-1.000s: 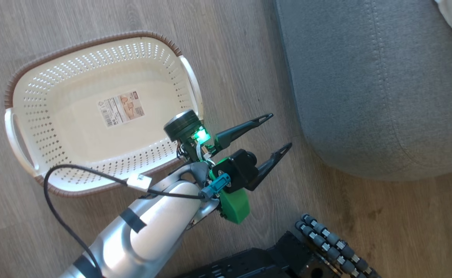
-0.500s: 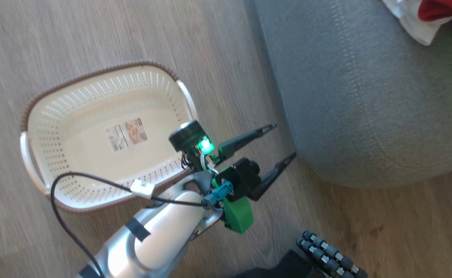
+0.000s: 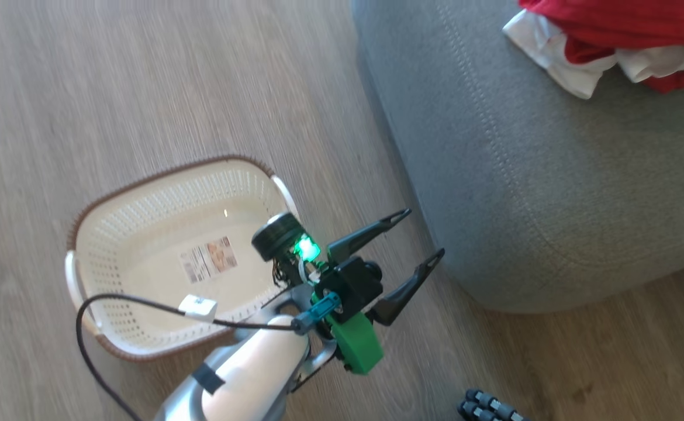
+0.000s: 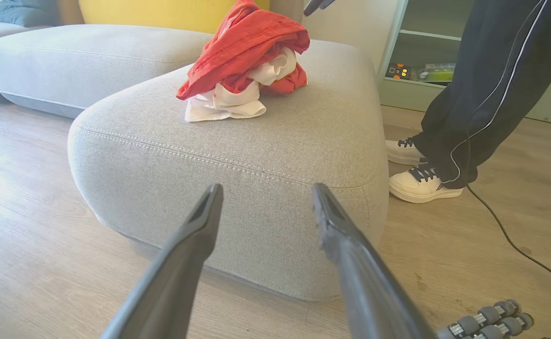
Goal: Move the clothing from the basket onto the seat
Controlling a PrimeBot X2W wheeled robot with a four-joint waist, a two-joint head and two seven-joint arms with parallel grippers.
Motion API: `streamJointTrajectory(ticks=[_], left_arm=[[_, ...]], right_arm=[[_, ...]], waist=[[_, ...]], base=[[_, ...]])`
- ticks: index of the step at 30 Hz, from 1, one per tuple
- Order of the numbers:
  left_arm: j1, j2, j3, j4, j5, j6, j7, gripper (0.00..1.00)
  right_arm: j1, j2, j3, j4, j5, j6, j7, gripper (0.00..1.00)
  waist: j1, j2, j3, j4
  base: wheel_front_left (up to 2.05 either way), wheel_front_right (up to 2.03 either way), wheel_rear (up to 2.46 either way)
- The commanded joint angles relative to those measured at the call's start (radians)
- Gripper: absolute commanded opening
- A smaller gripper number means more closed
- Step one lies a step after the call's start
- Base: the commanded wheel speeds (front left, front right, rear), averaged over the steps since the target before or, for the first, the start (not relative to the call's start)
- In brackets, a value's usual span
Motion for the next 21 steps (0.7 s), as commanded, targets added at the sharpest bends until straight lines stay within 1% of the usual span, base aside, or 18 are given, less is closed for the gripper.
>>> streamJointTrajectory(ticks=[1, 3, 5, 10, 11, 13, 16, 18, 21], left_arm=[[0.006, -0.012, 0.037, -0.041, -0.008, 0.0, -0.005, 1.0], [0.025, -0.014, 0.045, -0.047, -0.013, 0.0, -0.005, 1.0], [0.046, -0.016, 0.053, -0.054, -0.017, 0.0, -0.005, 1.0], [0.093, -0.018, 0.083, -0.07, -0.024, 0.0, -0.005, 1.0], [0.106, -0.019, 0.097, -0.077, -0.027, 0.0, -0.005, 1.0], [0.12, -0.019, 0.109, -0.092, -0.039, 0.004, -0.005, 1.0], [0.136, -0.02, 0.128, -0.113, -0.058, 0.017, -0.005, 1.0], [0.147, -0.02, 0.143, -0.121, -0.066, 0.025, -0.005, 1.0], [0.163, -0.02, 0.172, -0.13, -0.07, 0.037, -0.005, 1.0]], right_arm=[[0.039, -0.06, 0.007, -0.038, 0.014, 0.0, 0.003, 1.0], [0.053, -0.083, 0.018, -0.077, 0.031, 0.0, 0.0, 1.0], [0.068, -0.104, 0.03, -0.138, 0.045, 0.0, -0.029, 1.0], [0.104, -0.148, 0.052, -0.327, 0.092, 0.0, -0.171, 1.0], [0.121, -0.165, 0.059, -0.392, 0.103, 0.0, -0.235, 1.0], [0.139, -0.177, 0.064, -0.451, 0.111, 0.0, -0.308, 1.0], [0.168, -0.188, 0.074, -0.549, 0.115, 0.0, -0.45, 1.0], [0.192, -0.19, 0.084, -0.594, 0.112, 0.0, -0.538, 1.0], [0.232, -0.175, 0.097, -0.641, 0.119, 0.0, -0.638, 1.0]], waist=[[0.0001, -0.0001, -0.04, -0.001], [0.0001, -0.0001, -0.066, 0.0], [0.0001, -0.0001, -0.092, 0.002], [0.0001, -0.0001, -0.14, 0.009], [0.0001, -0.0001, -0.158, 0.018], [0.0001, -0.0001, -0.175, 0.03], [0.0001, -0.0001, -0.196, 0.051], [0.0001, -0.0001, -0.212, 0.067], [0.0001, -0.0001, -0.235, 0.094]], base=[[0.0, 0.0, 0.0], [0.0, 0.0, 0.0], [0.0, 0.0, 0.0], [0.0, 0.0, 0.0], [0.0, 0.0, 0.0], [0.0, 0.0, 0.0], [0.0, 0.0, 0.0], [0.0, 0.0, 0.0], [0.0, 0.0, 0.0]])
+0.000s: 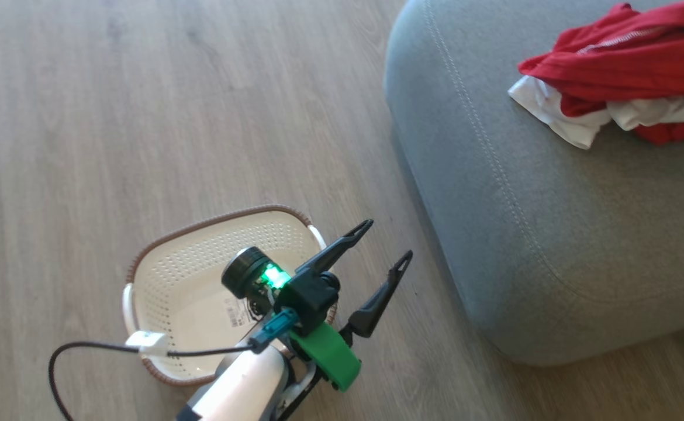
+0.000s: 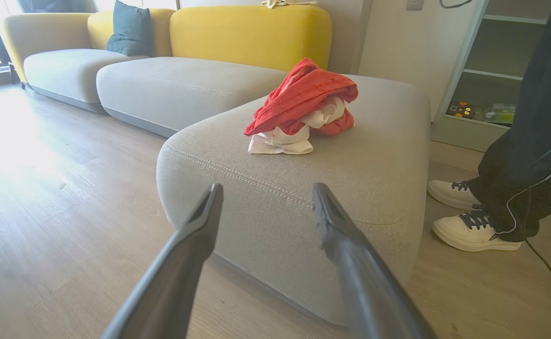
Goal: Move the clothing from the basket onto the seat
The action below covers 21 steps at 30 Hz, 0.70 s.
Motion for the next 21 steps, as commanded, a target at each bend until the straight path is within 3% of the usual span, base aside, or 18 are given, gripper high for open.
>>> streamJointTrajectory(ticks=[1, 5, 9, 21], left_arm=[[-0.011, -0.009, 0.038, -0.039, -0.003, 0.005, -0.005, 1.0], [0.002, -0.009, 0.087, -0.044, 0.01, 0.023, -0.005, 1.0], [0.015, -0.009, 0.141, -0.05, 0.02, 0.044, -0.005, 1.0], [0.065, -0.009, 0.287, -0.104, 0.008, 0.169, -0.005, 1.0]], right_arm=[[0.024, -0.022, -0.006, -0.021, 0.007, 0.0, -0.01, 1.0], [0.08, 0.043, -0.029, -0.076, 0.06, 0.0, -0.067, 1.0], [0.145, 0.1, -0.038, -0.122, 0.016, 0.0, -0.082, 1.0], [0.434, 0.375, -0.272, -0.252, -0.227, 0.0, -0.084, 1.0]], waist=[[0.0001, -0.0001, -0.018, 0.021], [0.0001, -0.0001, -0.034, 0.062], [0.0001, -0.0001, -0.052, 0.115], [0.0001, -0.0001, -0.068, 0.28]], base=[[0.0, 0.0, 0.0], [0.0, 0.0, 0.0], [0.0, 0.0, 0.0], [0.0, 0.0, 0.0]])
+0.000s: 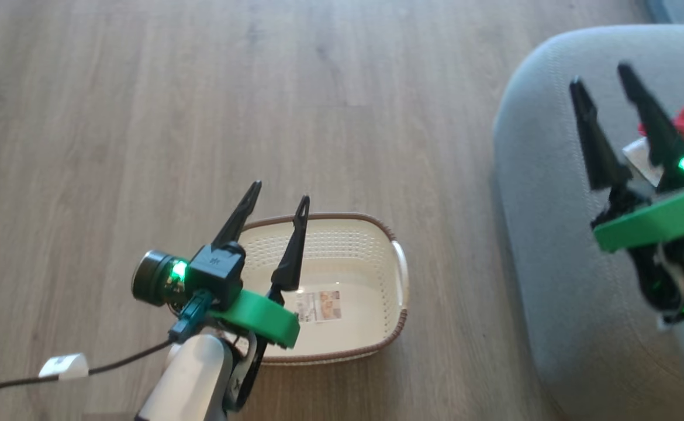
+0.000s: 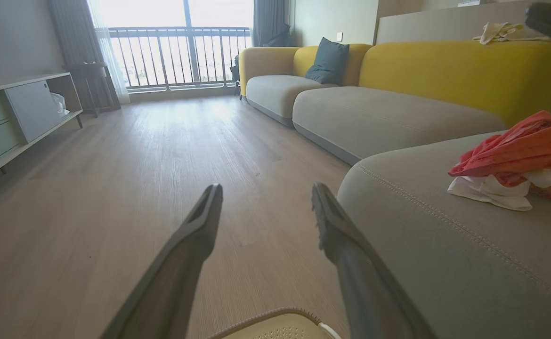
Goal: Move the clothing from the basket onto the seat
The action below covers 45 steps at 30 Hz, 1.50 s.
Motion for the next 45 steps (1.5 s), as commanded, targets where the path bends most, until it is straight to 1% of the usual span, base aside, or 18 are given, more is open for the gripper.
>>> streamJointTrajectory(ticks=[1, 3, 6, 12, 14, 17, 21, 27, 31, 35, 41, 45], left_arm=[[0.003, -0.002, 0.044, -0.043, -0.016, 0.01, -0.005, 1.0], [0.019, -0.002, 0.064, -0.048, -0.038, 0.02, -0.005, 1.0], [0.036, -0.002, 0.086, -0.058, -0.035, 0.03, -0.005, 1.0], [0.059, -0.002, 0.105, -0.097, -0.036, 0.053, -0.005, 1.0], [0.068, -0.002, 0.108, -0.103, -0.029, 0.068, -0.005, 1.0], [0.088, -0.002, 0.113, -0.103, -0.011, 0.105, -0.005, 1.0], [0.104, -0.002, 0.102, -0.106, -0.021, 0.11, -0.005, 1.0], [0.119, -0.002, 0.115, -0.1, -0.059, 0.105, -0.005, 1.0], [0.122, -0.002, 0.125, -0.103, -0.046, 0.103, -0.005, 1.0], [0.122, -0.002, 0.123, -0.11, 0.0, 0.104, -0.005, 1.0], [0.118, -0.002, 0.1, -0.111, 0.083, 0.135, -0.005, 1.0], [0.119, -0.002, 0.101, -0.119, 0.074, 0.149, -0.005, 1.0]], right_arm=[[0.024, 0.019, -0.026, -0.03, -0.011, 0.0, -0.006, 1.0], [0.059, 0.052, -0.042, -0.035, -0.037, 0.0, -0.006, 1.0], [0.101, 0.086, -0.048, -0.042, -0.102, 0.0, -0.006, 1.0], [0.169, 0.165, -0.103, -0.023, -0.219, 0.0, -0.006, 1.0], [0.193, 0.194, -0.112, -0.02, -0.242, 0.0, -0.006, 1.0], [0.224, 0.231, -0.125, -0.018, -0.268, 0.0, -0.006, 1.0], [0.261, 0.271, -0.155, -0.023, -0.285, 0.0, -0.006, 1.0], [0.289, 0.292, -0.167, -0.033, -0.305, 0.0, -0.006, 1.0], [0.291, 0.303, -0.176, -0.032, -0.312, 0.0, -0.006, 1.0], [0.294, 0.313, -0.188, -0.032, -0.321, 0.0, -0.006, 1.0], [0.295, 0.317, -0.202, -0.019, -0.324, 0.0, -0.006, 1.0], [0.294, 0.325, -0.226, -0.013, -0.328, 0.0, -0.006, 1.0]], waist=[[0.0001, -0.0001, -0.004, 0.044], [0.0001, -0.0001, -0.008, 0.061], [0.0001, -0.0001, -0.008, 0.081], [0.0001, -0.0001, -0.002, 0.116], [0.0001, -0.0001, -0.005, 0.124], [0.0001, -0.0001, -0.01, 0.129], [0.0001, -0.0001, -0.008, 0.136], [0.0001, -0.0001, -0.006, 0.139], [0.0001, -0.0001, -0.008, 0.136], [0.0001, -0.0001, -0.01, 0.131], [0.0001, -0.0001, -0.011, 0.124], [0.0001, -0.0001, -0.012, 0.117]], base=[[0.0, 0.0, 0.0], [0.0, 0.0, 0.0], [0.0, 0.0, 0.0], [0.0, 0.0, 0.0], [0.0, 0.0, 0.0], [0.0, 0.0, 0.0], [0.0, 0.0, 0.0], [0.0, 0.0, 0.0], [0.0, 0.0, 0.0], [0.0, 0.0, 0.0], [0.0, 0.0, 0.0], [0.0, 0.0, 0.0]])
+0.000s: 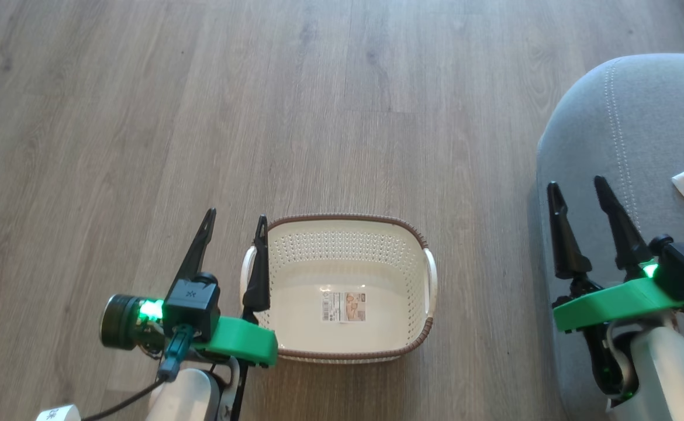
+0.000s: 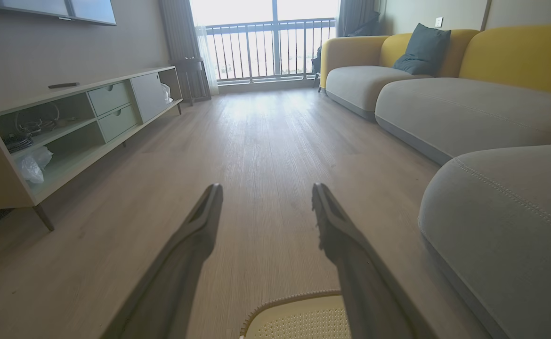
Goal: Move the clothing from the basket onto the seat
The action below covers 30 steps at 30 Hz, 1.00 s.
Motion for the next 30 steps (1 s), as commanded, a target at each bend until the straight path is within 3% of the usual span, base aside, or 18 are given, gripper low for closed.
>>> streamJointTrajectory(ticks=[1, 11, 30], left_arm=[[-0.016, 0.001, 0.03, -0.039, 0.003, 0.012, -0.005, 1.0], [-0.012, 0.001, 0.041, -0.026, -0.013, 0.025, -0.005, 1.0], [-0.009, 0.001, 0.048, -0.016, -0.034, 0.005, -0.005, 1.0]], right_arm=[[-0.005, 0.005, 0.004, -0.026, -0.016, 0.0, -0.006, 1.0], [-0.004, 0.018, -0.011, -0.015, -0.026, 0.0, -0.006, 1.0], [-0.003, 0.024, -0.011, -0.006, -0.023, 0.0, -0.006, 1.0]], waist=[[0.0, 0.0, -0.001, -0.004], [0.0, 0.0, -0.004, -0.02], [0.0, 0.0, -0.011, -0.023]], base=[[0.0, 0.0, 0.0], [0.0, 0.0, 0.0], [0.0, 0.0, 0.0]])
